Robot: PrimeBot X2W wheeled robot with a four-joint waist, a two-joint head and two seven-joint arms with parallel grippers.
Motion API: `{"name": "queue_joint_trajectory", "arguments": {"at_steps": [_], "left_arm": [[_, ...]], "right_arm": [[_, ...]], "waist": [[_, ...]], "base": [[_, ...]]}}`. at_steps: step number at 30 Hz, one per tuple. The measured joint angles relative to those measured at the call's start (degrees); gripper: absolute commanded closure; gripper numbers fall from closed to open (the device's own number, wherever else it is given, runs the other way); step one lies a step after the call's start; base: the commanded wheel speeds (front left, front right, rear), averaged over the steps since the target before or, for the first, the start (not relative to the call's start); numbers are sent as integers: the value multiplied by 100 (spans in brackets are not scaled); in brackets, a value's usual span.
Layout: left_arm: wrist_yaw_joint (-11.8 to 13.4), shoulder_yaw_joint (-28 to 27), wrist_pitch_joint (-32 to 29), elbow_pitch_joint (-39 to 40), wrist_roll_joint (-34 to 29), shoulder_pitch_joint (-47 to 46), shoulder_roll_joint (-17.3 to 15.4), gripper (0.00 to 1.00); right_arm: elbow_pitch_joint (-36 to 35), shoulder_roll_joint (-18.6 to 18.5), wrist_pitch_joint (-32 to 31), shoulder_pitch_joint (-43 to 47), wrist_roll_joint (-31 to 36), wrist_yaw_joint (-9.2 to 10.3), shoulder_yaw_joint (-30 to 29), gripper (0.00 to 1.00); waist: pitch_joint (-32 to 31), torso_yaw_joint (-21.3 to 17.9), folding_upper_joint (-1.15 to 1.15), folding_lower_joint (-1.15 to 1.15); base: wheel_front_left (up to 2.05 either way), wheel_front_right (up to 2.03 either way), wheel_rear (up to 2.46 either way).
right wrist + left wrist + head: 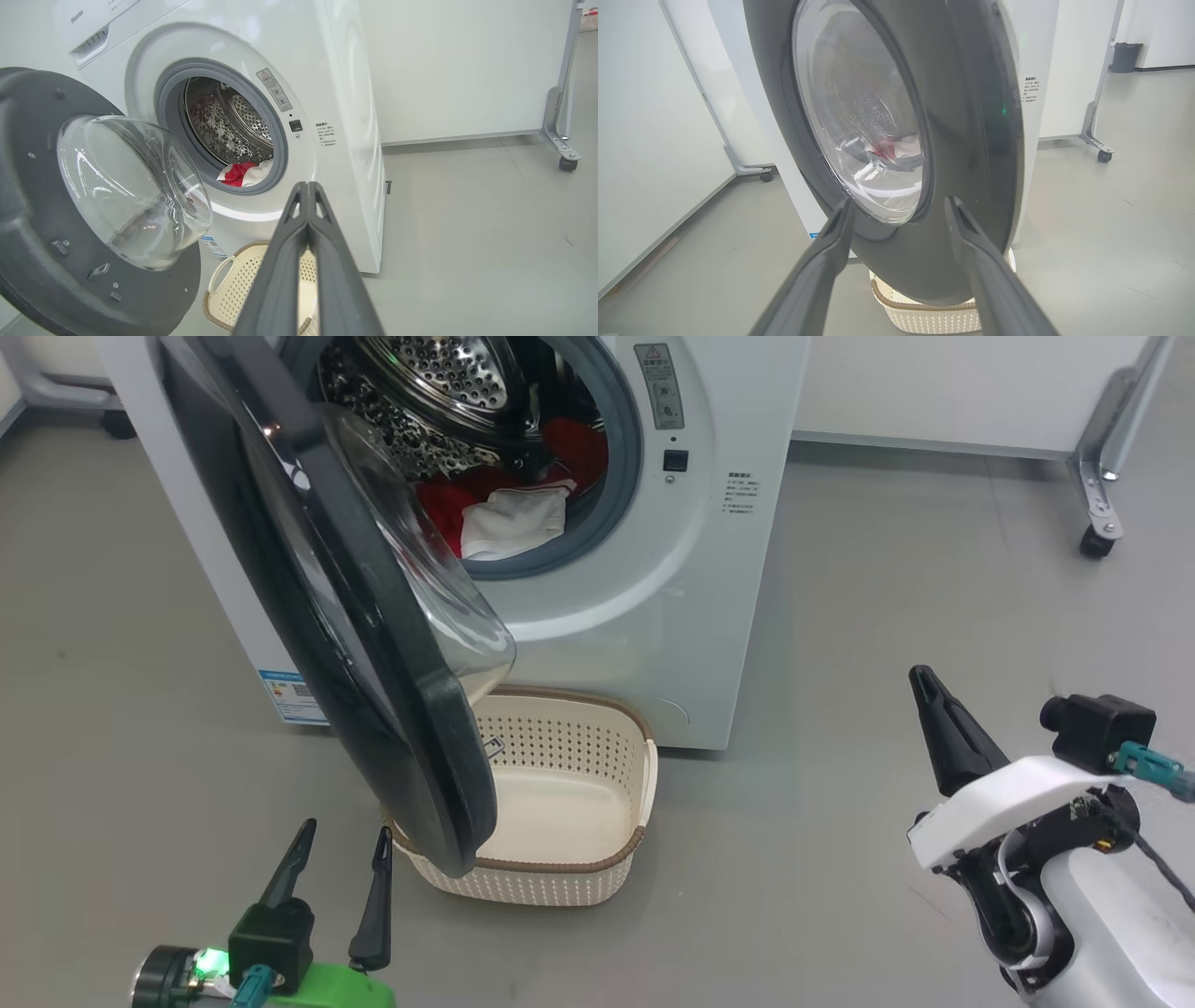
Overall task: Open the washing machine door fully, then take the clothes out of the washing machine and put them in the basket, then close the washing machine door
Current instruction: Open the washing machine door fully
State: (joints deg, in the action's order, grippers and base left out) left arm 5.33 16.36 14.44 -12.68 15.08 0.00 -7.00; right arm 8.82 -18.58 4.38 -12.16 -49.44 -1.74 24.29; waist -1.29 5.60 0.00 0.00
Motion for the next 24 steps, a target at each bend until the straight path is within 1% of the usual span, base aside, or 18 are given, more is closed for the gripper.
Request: {"name": "queue_joint_trajectory", "arguments": {"at_steps": [6, 10, 12, 13, 14, 15, 24], "left_arm": [[0, -108, 0, 85, 0, 15, 2, 0], [-1, -105, 0, 90, -8, 18, 9, 0], [-1, -112, 1, 91, -8, 21, 9, 0], [-1, -124, 1, 98, -8, 25, 9, 0], [-1, -151, 1, 119, -8, 30, 9, 0], [-1, -156, 0, 126, -8, 30, 8, 0], [-1, -223, 0, 169, -9, 34, 16, 0]], "right_arm": [[-76, -299, 514, 230, 769, 193, 118, 100], [-64, -287, 762, 573, 826, 409, 92, 100], [-57, -281, 825, 726, 860, 483, 93, 100], [-62, -266, 839, 775, 872, 503, 83, 89], [-69, -245, 840, 808, 877, 545, 81, 53], [-71, -218, 859, 831, 883, 550, 71, 0], [-118, -112, 914, 1123, 1109, 650, 57, 0]], "waist": [[27, -208, 0, 0], [67, -264, 0, 0], [77, -275, 0, 0], [80, -281, 0, 0], [86, -289, 0, 0], [93, -299, 0, 0], [138, -327, 0, 0]], "base": [[0, 0, 0], [0, 0, 0], [0, 0, 0], [0, 0, 0], [0, 0, 0], [0, 0, 0], [0, 0, 0]]}}
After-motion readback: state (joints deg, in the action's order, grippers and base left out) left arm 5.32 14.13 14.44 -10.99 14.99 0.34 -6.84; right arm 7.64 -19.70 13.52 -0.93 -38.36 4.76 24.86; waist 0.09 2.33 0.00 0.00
